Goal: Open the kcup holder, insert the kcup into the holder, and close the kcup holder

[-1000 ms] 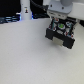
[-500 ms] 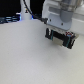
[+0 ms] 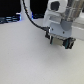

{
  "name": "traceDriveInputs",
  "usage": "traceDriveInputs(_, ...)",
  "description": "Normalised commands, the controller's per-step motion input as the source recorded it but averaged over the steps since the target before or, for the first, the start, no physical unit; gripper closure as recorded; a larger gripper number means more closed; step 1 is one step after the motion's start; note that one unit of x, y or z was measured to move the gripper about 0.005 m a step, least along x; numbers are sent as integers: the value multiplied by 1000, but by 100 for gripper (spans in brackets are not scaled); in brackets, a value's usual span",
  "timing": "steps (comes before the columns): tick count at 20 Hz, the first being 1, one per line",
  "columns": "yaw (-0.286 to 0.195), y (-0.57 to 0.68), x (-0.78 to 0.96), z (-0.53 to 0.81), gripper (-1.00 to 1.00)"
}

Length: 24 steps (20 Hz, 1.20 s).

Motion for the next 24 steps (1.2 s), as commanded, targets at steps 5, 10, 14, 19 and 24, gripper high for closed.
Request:
traceDriveInputs(5, 145, 317, -347, 10, -100)
traceDriveInputs(10, 75, 375, -150, 90, -100)
traceDriveInputs(14, 0, -21, 39, 66, -100)
traceDriveInputs(19, 78, -139, 99, 164, -100)
traceDriveInputs(24, 129, -135, 147, 187, -100)
